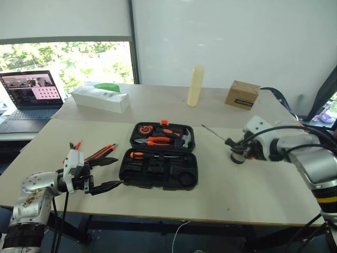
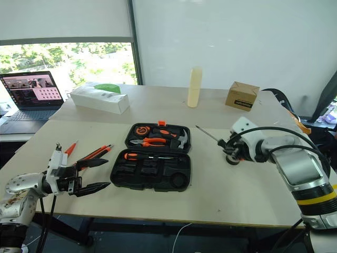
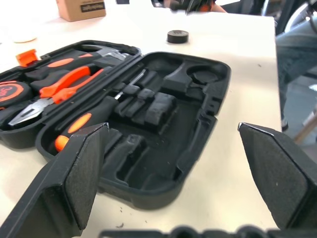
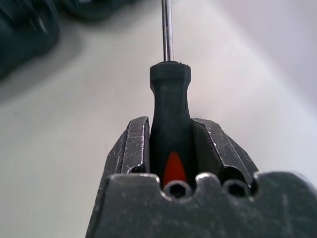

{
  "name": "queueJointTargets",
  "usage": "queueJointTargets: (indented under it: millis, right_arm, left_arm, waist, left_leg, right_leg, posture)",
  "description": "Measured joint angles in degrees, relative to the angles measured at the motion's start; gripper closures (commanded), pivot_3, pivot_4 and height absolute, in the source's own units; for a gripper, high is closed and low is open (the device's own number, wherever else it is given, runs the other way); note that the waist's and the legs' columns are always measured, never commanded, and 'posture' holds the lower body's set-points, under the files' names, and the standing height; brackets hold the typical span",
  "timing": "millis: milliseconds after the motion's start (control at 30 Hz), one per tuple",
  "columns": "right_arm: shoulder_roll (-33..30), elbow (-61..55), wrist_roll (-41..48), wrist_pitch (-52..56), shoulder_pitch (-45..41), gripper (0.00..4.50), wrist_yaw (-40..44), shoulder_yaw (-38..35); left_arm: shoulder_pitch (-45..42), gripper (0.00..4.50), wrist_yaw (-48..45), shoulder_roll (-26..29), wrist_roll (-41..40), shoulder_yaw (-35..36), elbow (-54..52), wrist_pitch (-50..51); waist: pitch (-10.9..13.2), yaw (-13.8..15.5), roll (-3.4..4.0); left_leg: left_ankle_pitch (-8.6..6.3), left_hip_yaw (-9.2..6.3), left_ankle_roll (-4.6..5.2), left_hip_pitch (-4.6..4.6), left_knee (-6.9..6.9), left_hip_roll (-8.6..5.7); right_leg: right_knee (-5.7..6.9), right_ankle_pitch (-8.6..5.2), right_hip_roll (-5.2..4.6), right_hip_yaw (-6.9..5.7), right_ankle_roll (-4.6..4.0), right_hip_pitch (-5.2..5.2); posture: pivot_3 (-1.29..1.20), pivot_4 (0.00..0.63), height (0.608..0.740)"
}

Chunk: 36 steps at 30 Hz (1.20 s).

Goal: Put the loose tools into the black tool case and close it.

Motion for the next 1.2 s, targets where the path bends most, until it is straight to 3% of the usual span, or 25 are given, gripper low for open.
queueJointTargets:
  millis: [200, 400, 967, 1033, 1167, 1200]
  right_arm:
    - [14.7, 5.2, -4.8, -16.0, -8.9, 3.55, 11.4, 16.7]
    - [20.8, 17.5, -12.8, -19.6, -14.6, 3.55, 12.8, 23.1]
    - [26.8, 32.2, -20.9, -21.3, -18.9, 3.55, 14.8, 24.6]
    - [27.7, 33.0, -21.3, -21.1, -19.1, 2.54, 14.7, 24.3]
    - [27.9, 33.0, -20.2, -20.8, -19.1, 1.39, 16.0, 21.0]
    - [27.9, 32.8, -19.0, -20.5, -19.1, 1.39, 16.8, 19.8]
  left_arm:
    - [4.3, 0.00, 2.3, -0.2, -0.2, 1.1, -2.1, 0.4]
    - [6.8, 0.00, 3.4, -0.2, -0.8, 1.5, -3.5, 0.4]
    - [7.4, 0.00, 4.5, -0.2, -1.0, 1.4, -5.4, 0.4]
    - [7.4, 0.00, 4.5, -0.1, -0.9, 1.4, -5.4, 0.4]
    - [7.3, 0.00, 4.6, 0.0, -0.9, 1.4, -5.4, 0.5]
    - [7.3, 0.00, 4.6, 0.1, -0.9, 1.4, -5.4, 0.5]
  waist:
    - [0.0, -1.3, 0.00]
    - [0.0, 0.4, -0.01]
    - [0.0, 0.1, -0.01]
    - [0.0, 0.1, -0.01]
    - [0.0, 0.0, -0.01]
    - [0.0, -0.2, -0.01]
  left_leg:
    - [0.11, 0.00, -0.18, 0.14, -0.05, 0.04]
    - [0.15, 0.09, -0.25, -0.01, 0.01, -0.01]
    - [0.32, 0.25, -0.55, -0.04, -0.03, 0.02]
    - [0.32, 0.25, -0.55, -0.03, -0.03, 0.02]
    - [0.32, 0.25, -0.56, -0.03, -0.06, 0.06]
    - [0.32, 0.23, -0.56, -0.04, -0.08, 0.06]
  right_leg:
    - [0.28, 0.01, 0.04, -0.01, -0.18, -0.01]
    - [0.27, 0.03, -0.05, -0.14, -0.14, -0.01]
    - [0.30, 0.01, -0.01, -0.26, -0.18, -0.02]
    - [0.31, 0.01, 0.00, -0.25, -0.18, -0.02]
    - [0.31, 0.00, 0.03, -0.25, -0.20, -0.04]
    - [0.32, 0.00, 0.04, -0.23, -0.21, -0.07]
  posture:
    - [0.00, 0.150, 0.740]
    - [0.00, 0.150, 0.740]
    - [0.00, 0.150, 0.740]
    - [0.00, 0.150, 0.740]
    - [0.00, 0.150, 0.740]
    - [0.00, 0.150, 0.740]
